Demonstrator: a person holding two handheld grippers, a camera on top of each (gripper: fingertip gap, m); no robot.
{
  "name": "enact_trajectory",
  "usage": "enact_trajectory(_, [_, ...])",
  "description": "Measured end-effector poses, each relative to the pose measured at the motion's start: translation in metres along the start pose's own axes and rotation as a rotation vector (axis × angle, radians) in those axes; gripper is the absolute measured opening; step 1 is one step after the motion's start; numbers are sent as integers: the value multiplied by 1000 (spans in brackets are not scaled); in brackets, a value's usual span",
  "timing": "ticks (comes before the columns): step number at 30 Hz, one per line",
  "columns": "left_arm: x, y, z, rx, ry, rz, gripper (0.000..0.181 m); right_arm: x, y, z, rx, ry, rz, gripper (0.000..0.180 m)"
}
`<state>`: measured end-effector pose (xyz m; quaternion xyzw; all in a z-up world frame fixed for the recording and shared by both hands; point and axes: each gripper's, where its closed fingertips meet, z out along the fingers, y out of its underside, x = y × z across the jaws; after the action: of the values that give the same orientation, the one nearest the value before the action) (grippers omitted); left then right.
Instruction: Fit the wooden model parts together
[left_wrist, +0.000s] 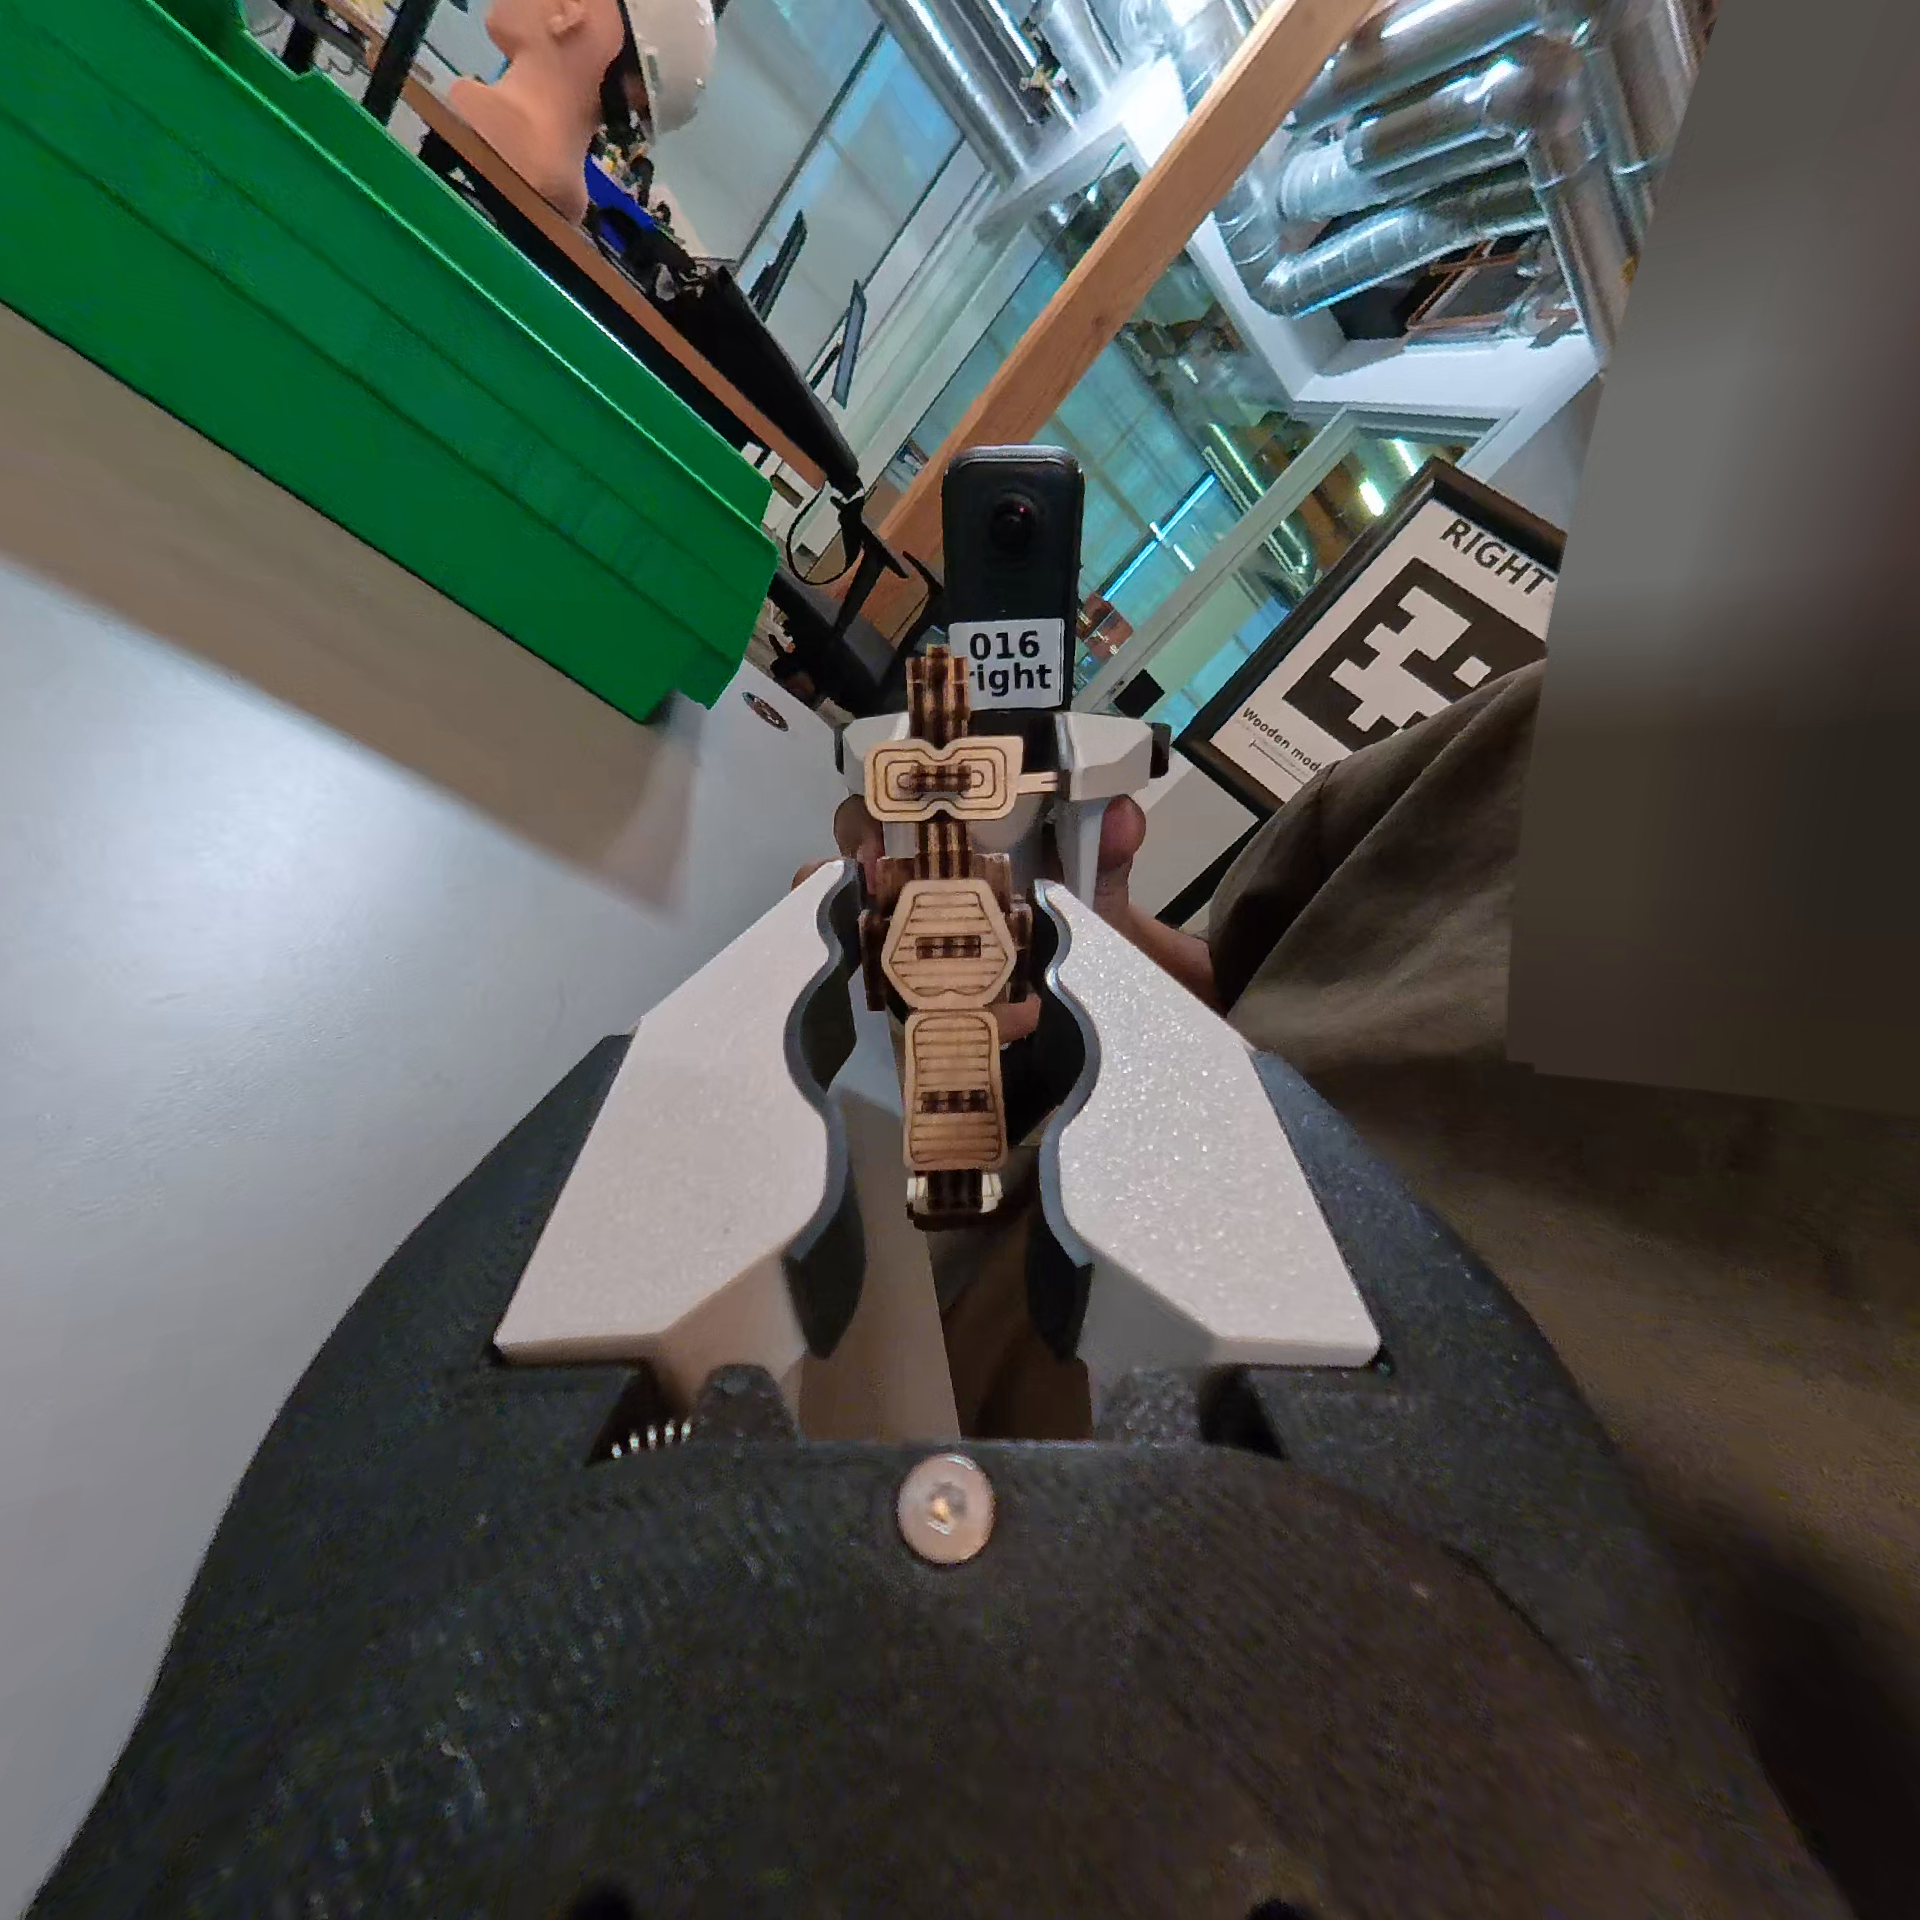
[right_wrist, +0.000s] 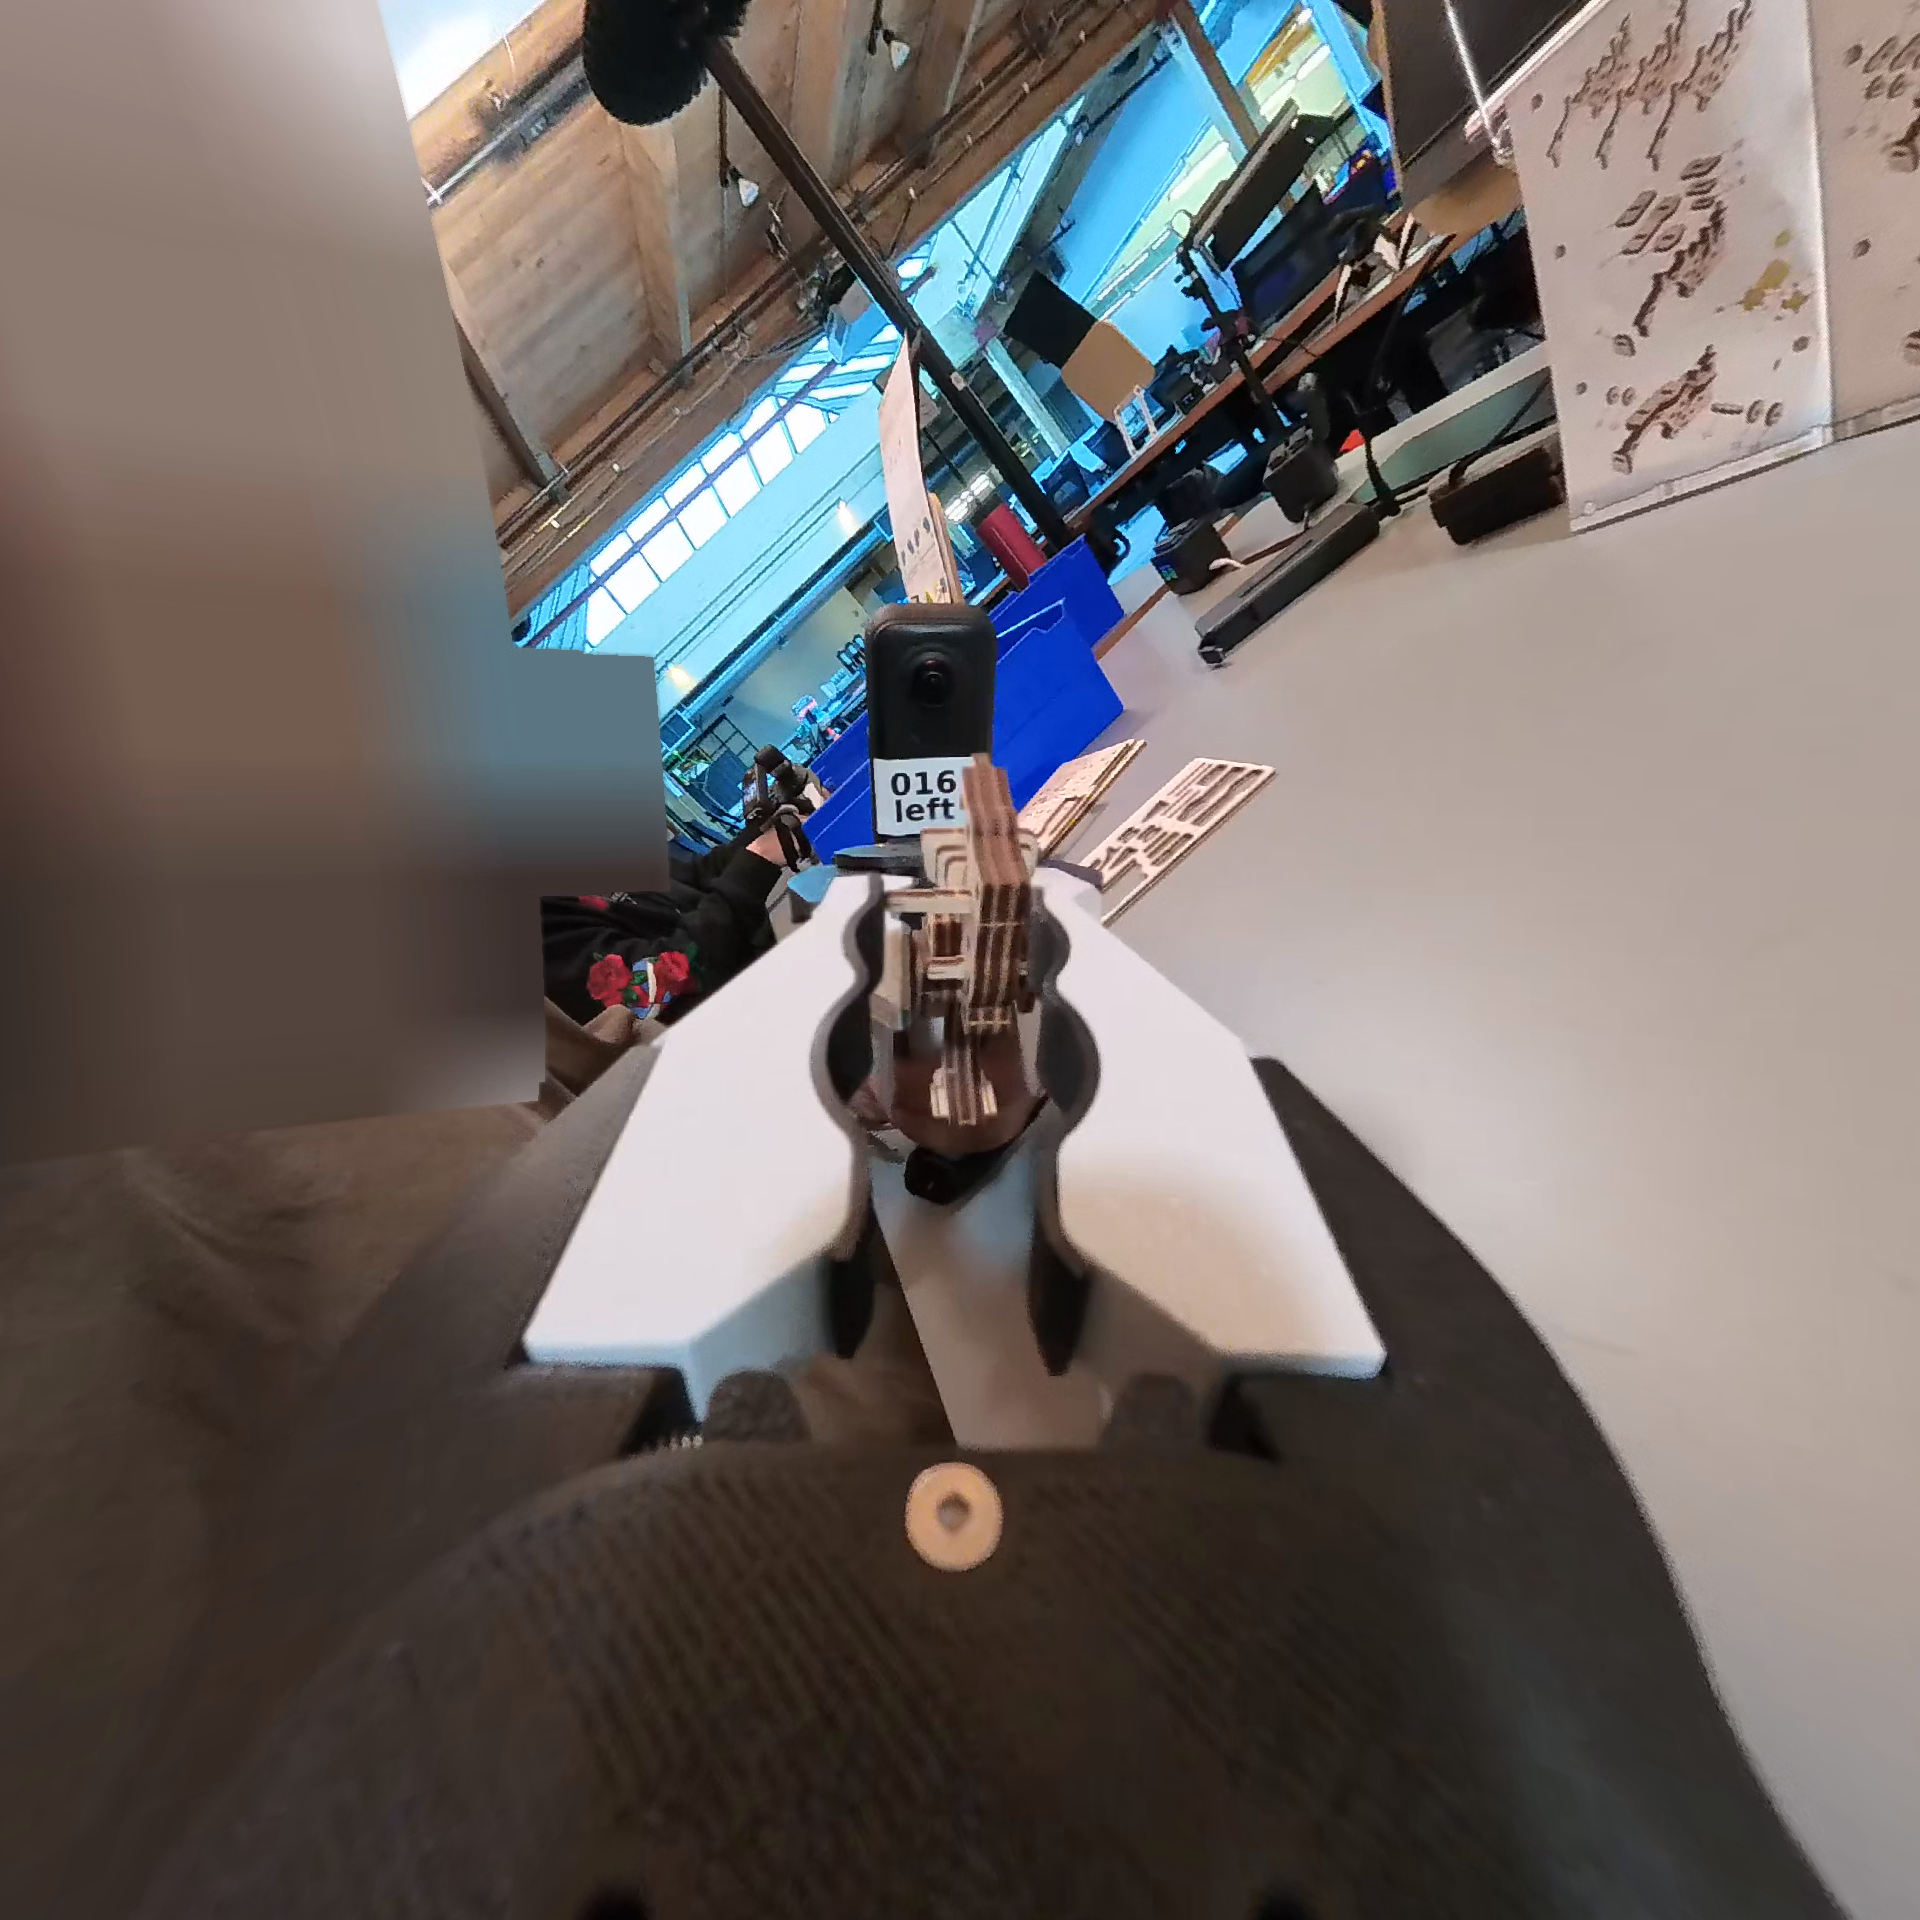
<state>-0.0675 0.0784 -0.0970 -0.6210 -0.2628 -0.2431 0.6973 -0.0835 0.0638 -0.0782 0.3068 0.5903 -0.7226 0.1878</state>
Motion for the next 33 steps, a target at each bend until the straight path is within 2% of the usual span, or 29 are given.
enact_trajectory(10, [-6,6,2,-43,-56,62,29,4,3,0,-32,6,2,25])
enact_trajectory(28, [-12,13,3,-76,-71,54,28,9,7,1,-68,40,-30,23])
enact_trajectory(33, [-14,13,2,-78,-76,46,28,12,8,-1,-66,16,30,23])
